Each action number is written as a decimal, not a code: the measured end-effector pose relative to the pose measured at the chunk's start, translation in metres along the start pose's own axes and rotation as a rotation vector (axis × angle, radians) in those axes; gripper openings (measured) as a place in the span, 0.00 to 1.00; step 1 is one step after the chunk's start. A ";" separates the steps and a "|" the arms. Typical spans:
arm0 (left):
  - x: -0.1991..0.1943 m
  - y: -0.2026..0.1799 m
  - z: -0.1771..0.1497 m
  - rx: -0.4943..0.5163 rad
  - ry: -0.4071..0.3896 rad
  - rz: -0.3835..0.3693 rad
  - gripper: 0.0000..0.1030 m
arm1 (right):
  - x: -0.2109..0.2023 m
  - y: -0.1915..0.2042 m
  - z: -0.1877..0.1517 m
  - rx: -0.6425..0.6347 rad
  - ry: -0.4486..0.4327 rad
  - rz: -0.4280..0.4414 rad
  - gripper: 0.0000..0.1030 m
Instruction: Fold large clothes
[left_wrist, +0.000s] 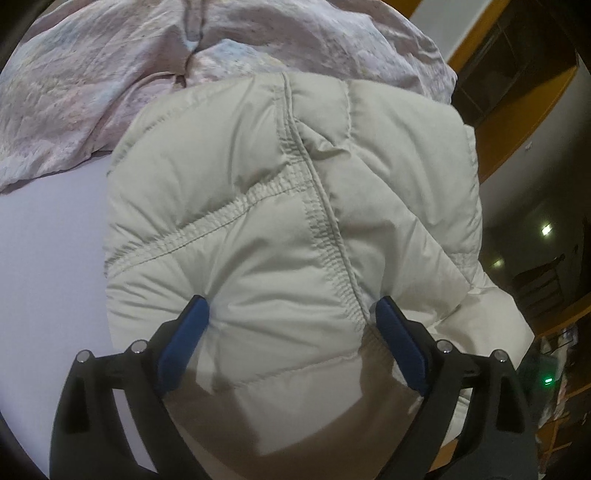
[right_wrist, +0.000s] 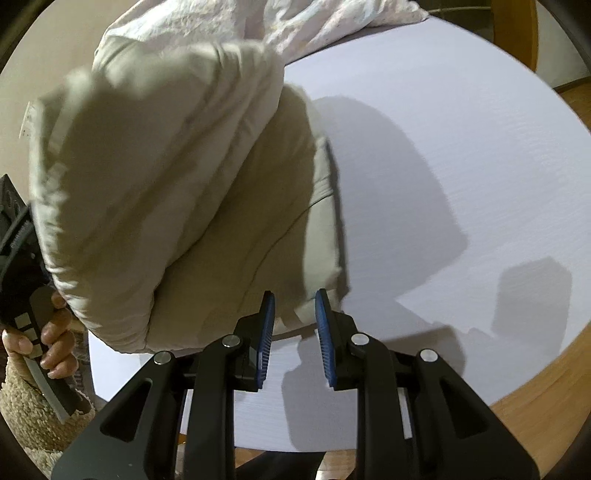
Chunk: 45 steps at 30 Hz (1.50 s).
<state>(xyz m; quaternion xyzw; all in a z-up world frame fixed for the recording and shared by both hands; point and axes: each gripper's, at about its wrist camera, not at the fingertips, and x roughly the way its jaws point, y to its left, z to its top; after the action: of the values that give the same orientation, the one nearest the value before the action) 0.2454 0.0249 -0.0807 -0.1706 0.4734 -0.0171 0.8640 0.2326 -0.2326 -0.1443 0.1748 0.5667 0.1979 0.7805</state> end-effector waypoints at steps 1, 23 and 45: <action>0.003 -0.005 -0.002 0.012 0.000 0.008 0.89 | -0.003 -0.002 0.000 0.001 -0.012 -0.007 0.23; 0.020 -0.040 -0.017 0.096 0.010 0.062 0.96 | -0.067 0.122 0.091 -0.298 -0.226 0.152 0.23; -0.021 -0.001 0.017 -0.012 -0.099 0.088 0.93 | 0.029 0.103 0.124 -0.270 -0.055 -0.108 0.09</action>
<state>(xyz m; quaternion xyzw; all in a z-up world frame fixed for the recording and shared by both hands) 0.2480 0.0321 -0.0554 -0.1555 0.4372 0.0321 0.8853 0.3472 -0.1352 -0.0801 0.0430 0.5217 0.2252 0.8217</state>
